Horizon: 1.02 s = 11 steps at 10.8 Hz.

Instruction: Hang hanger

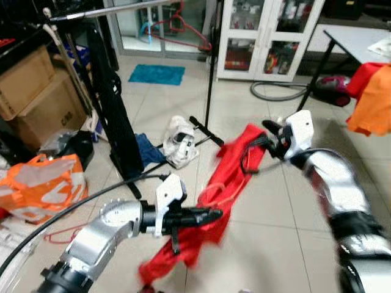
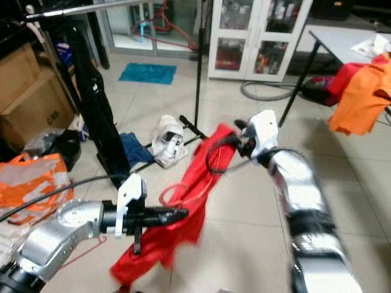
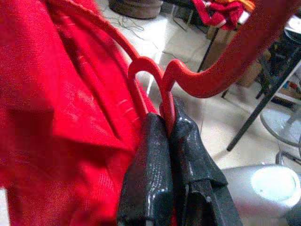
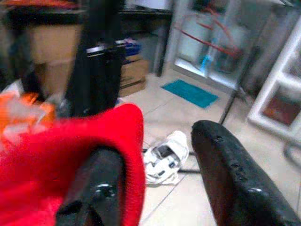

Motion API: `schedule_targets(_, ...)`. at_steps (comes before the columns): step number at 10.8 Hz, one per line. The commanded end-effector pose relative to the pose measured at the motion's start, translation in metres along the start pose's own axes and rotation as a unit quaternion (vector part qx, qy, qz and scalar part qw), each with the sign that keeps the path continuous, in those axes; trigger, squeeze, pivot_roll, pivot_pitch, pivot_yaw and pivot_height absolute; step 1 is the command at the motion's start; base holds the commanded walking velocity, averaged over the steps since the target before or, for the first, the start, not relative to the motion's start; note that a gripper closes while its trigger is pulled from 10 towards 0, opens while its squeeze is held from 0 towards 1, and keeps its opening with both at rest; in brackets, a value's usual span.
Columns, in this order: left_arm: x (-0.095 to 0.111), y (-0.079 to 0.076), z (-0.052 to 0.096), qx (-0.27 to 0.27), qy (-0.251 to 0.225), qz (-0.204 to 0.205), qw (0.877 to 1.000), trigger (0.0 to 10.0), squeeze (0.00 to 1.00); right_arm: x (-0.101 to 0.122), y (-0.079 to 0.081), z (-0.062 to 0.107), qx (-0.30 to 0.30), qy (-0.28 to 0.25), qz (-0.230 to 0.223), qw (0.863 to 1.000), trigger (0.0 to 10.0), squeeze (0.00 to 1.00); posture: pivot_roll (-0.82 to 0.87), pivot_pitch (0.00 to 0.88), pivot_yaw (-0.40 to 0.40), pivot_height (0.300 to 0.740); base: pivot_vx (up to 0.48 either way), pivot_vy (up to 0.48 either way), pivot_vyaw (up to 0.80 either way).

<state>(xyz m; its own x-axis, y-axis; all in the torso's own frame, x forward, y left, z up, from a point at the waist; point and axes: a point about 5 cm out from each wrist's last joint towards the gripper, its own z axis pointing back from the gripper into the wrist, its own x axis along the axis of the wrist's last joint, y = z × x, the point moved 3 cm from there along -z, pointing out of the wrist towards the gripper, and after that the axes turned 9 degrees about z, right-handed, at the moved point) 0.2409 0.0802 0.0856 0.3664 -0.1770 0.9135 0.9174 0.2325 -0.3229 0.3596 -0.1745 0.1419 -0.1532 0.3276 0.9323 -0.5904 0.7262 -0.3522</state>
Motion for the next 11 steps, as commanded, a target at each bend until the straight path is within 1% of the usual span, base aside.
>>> schedule_targets(1, -0.011, -0.001, 0.0, -0.008, 0.025, 0.007, 1.0, 10.0, 0.0, 0.019, 0.006, 0.002, 0.048, -0.013, 0.058, 0.997, 10.0, 1.0, -0.05, 0.0, -0.005, 0.74, 0.0, 0.0, 0.0)
schedule_targets(2, -0.012, 0.0, -0.001, -0.009, 0.025, 0.006, 1.0, 10.0, 0.0, 0.02, 0.014, 0.01, 0.081, -0.001, 0.08, 0.993, 10.0, 1.0, -0.05, 0.0, -0.005, 0.74, 0.0, 0.0, 0.0)
schedule_targets(3, -0.012, 0.001, -0.001, -0.009, 0.025, 0.005, 1.0, 10.0, 0.0, 0.021, 0.026, 0.022, 0.135, 0.017, 0.09, 0.987, 10.0, 1.0, -0.06, 0.0, -0.005, 0.74, 0.0, 0.0, 0.0)
schedule_targets(4, -0.012, 0.001, -0.002, -0.01, 0.025, 0.005, 1.0, 10.0, 0.0, 0.024, 0.03, 0.028, 0.156, 0.02, 0.064, 0.985, 10.0, 1.0, -0.06, 0.0, -0.003, 0.74, 0.0, 0.0, 0.0)
schedule_targets(5, -0.013, 0.0, -0.002, -0.013, 0.026, 0.003, 1.0, 10.0, 0.0, 0.03, 0.025, 0.028, 0.146, 0.011, 0.043, 0.988, 10.0, 1.0, -0.06, 0.0, -0.002, 0.74, 0.0, 0.0, 0.0)
schedule_targets(6, -0.013, 0.001, -0.003, -0.014, 0.027, 0.002, 1.0, 10.0, 0.0, 0.032, 0.022, 0.029, 0.145, 0.011, 0.035, 0.989, 10.0, 1.0, -0.06, 0.0, -0.003, 0.74, 0.0, 0.0, 0.0)
schedule_targets(7, -0.013, 0.002, -0.002, -0.011, 0.028, 0.003, 1.0, 10.0, 0.0, 0.027, 0.011, 0.03, 0.099, 0.032, 0.012, 0.995, 10.0, 1.0, -0.06, 0.0, -0.004, 0.74, 0.0, 0.0, 0.0)
schedule_targets(8, -0.014, 0.003, -0.002, -0.009, 0.028, 0.003, 1.0, 10.0, 0.0, 0.011, 0.004, 0.035, 0.057, 0.067, -0.034, 0.996, 10.0, 1.0, -0.06, 0.0, -0.004, 0.74, 0.0, 0.0, 0.0)
schedule_targets(9, -0.014, 0.003, -0.001, -0.009, 0.027, 0.003, 1.0, 10.0, 0.0, 0.001, -0.001, 0.036, 0.022, 0.086, -0.075, 0.993, 10.0, 1.0, -0.06, 0.0, -0.004, 0.74, 0.0, 0.0, 0.0)
schedule_targets(10, -0.015, 0.003, -0.001, -0.008, 0.028, 0.003, 1.0, 10.0, 0.0, -0.017, -0.005, 0.042, 0.002, 0.135, -0.122, 0.983, 10.0, 1.0, -0.06, 0.0, -0.002, 0.74, 0.0, 0.0, 0.0)
schedule_targets(11, -0.016, 0.003, 0.001, -0.008, 0.035, 0.0, 0.999, 10.0, 0.0, -0.033, 0.007, 0.061, 0.079, 0.218, -0.037, 0.972, 10.0, 1.0, -0.06, 0.0, 0.005, 0.74, 0.0, 0.0, 0.0)
